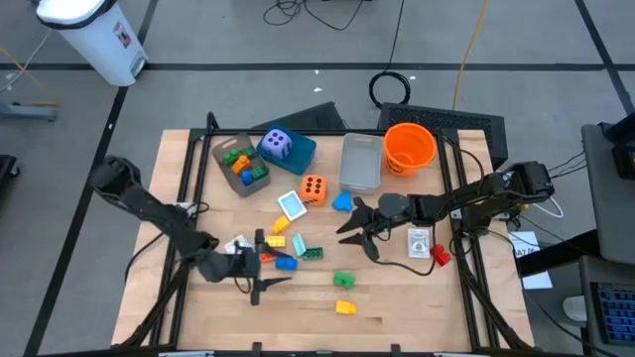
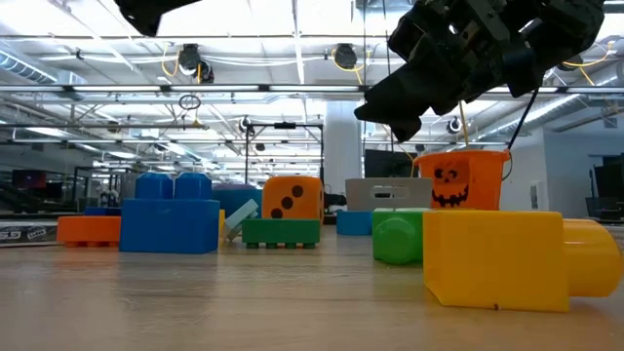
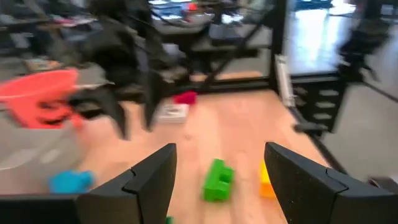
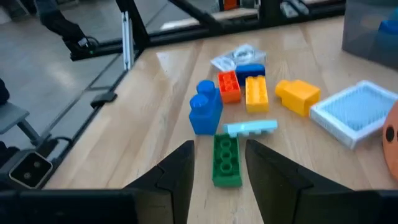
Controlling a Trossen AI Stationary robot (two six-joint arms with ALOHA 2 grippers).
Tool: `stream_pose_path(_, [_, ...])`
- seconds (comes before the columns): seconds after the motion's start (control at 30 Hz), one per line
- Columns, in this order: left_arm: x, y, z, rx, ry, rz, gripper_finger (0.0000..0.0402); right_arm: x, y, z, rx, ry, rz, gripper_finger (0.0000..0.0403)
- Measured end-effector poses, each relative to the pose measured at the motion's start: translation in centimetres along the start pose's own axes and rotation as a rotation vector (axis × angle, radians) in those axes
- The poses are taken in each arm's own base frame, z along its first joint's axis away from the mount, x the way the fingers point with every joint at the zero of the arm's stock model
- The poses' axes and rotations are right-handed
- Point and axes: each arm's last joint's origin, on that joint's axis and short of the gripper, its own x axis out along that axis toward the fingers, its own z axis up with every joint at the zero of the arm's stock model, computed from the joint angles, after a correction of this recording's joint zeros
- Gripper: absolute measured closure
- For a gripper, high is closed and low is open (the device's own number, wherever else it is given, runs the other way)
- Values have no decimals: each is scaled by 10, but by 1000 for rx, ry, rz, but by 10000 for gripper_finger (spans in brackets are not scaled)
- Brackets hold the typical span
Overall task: Pick & Place Toys
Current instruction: Put the blue game piece into the black bin
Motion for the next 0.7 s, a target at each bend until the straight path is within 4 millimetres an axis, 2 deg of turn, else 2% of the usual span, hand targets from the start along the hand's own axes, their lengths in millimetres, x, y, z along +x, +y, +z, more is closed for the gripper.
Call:
stream_pose_path(0.13, [10, 1, -7, -1, 15, -74, 149, 0, 0, 2, -4, -20, 4, 265])
stream_pose_path(0.3, [11, 2, -8, 3, 18, -79, 149, 0, 1, 3, -7, -34, 7, 262])
stream_pose_path(0.5, [12, 3, -8, 62, 19, -66, 149, 0, 1, 5, -13, -48, 9, 261])
stream_pose_path(0.7, [14, 10, -10, 130, 35, 19, 149, 0, 1, 6, -24, -60, 11, 261])
